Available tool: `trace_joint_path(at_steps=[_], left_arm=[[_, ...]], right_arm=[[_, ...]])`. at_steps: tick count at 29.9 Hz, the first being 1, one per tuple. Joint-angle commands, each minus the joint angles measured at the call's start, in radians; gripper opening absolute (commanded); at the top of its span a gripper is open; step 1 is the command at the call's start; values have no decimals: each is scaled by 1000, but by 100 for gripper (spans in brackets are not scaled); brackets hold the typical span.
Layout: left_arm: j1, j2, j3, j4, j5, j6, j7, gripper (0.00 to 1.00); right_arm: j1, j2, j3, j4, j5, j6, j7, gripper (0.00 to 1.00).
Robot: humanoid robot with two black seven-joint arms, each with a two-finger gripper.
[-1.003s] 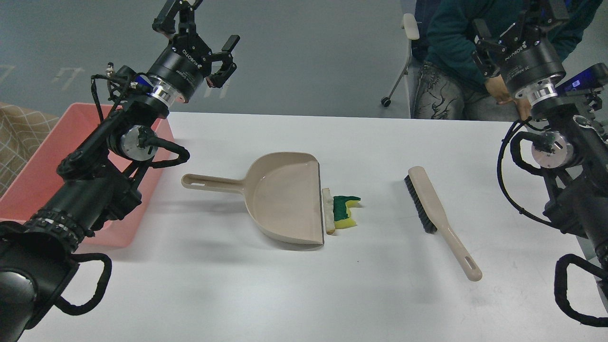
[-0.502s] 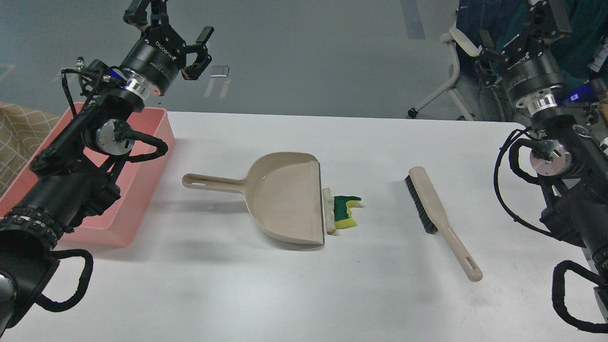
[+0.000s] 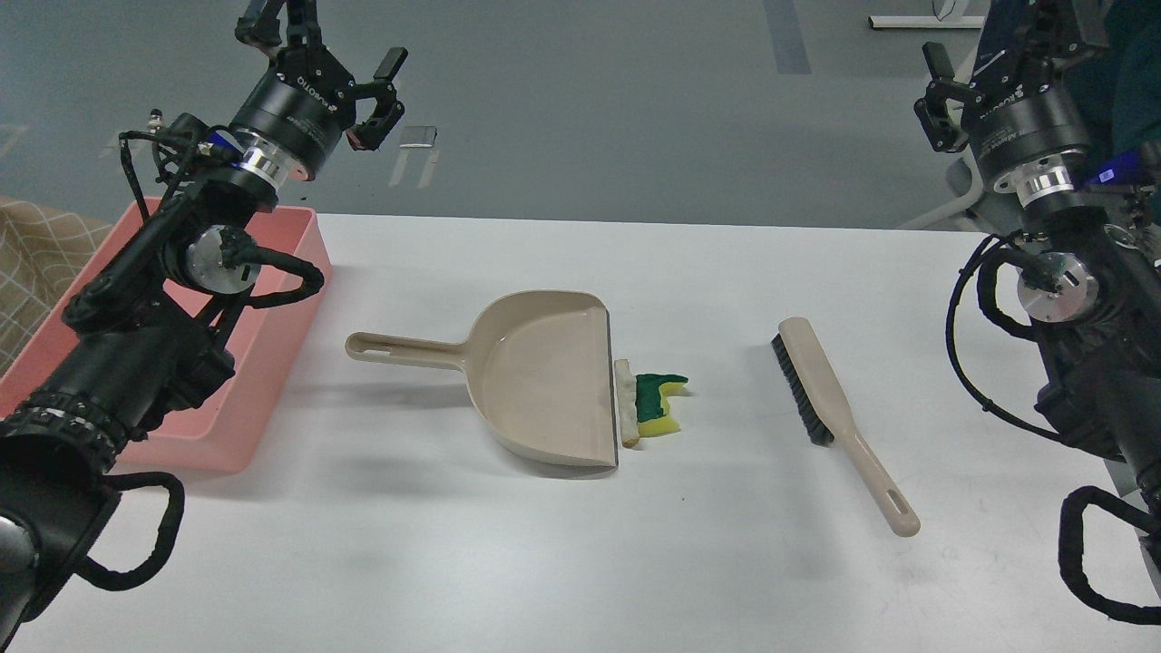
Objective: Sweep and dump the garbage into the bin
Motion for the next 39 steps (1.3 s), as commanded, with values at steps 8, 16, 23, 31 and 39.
trace_joint_path(at_steps=[8, 16, 23, 31, 39], left_arm=[[13, -19, 20, -7, 3, 16, 61, 98], [36, -49, 21, -12, 9, -1, 48, 98], [88, -57, 23, -70, 15, 1, -8, 98], [99, -57, 23, -84, 17, 3, -6, 98], [102, -50, 58, -105, 17, 9, -3, 98]], right_arm=[[21, -5, -46, -4, 2, -5, -115, 100], [29, -5, -48, -3, 0, -11, -116, 100], [20, -5, -50, 2, 0, -20, -112, 100], [21, -1, -50, 5, 0, -20, -107, 100], [23, -1, -50, 3, 0, -20, -104, 100]])
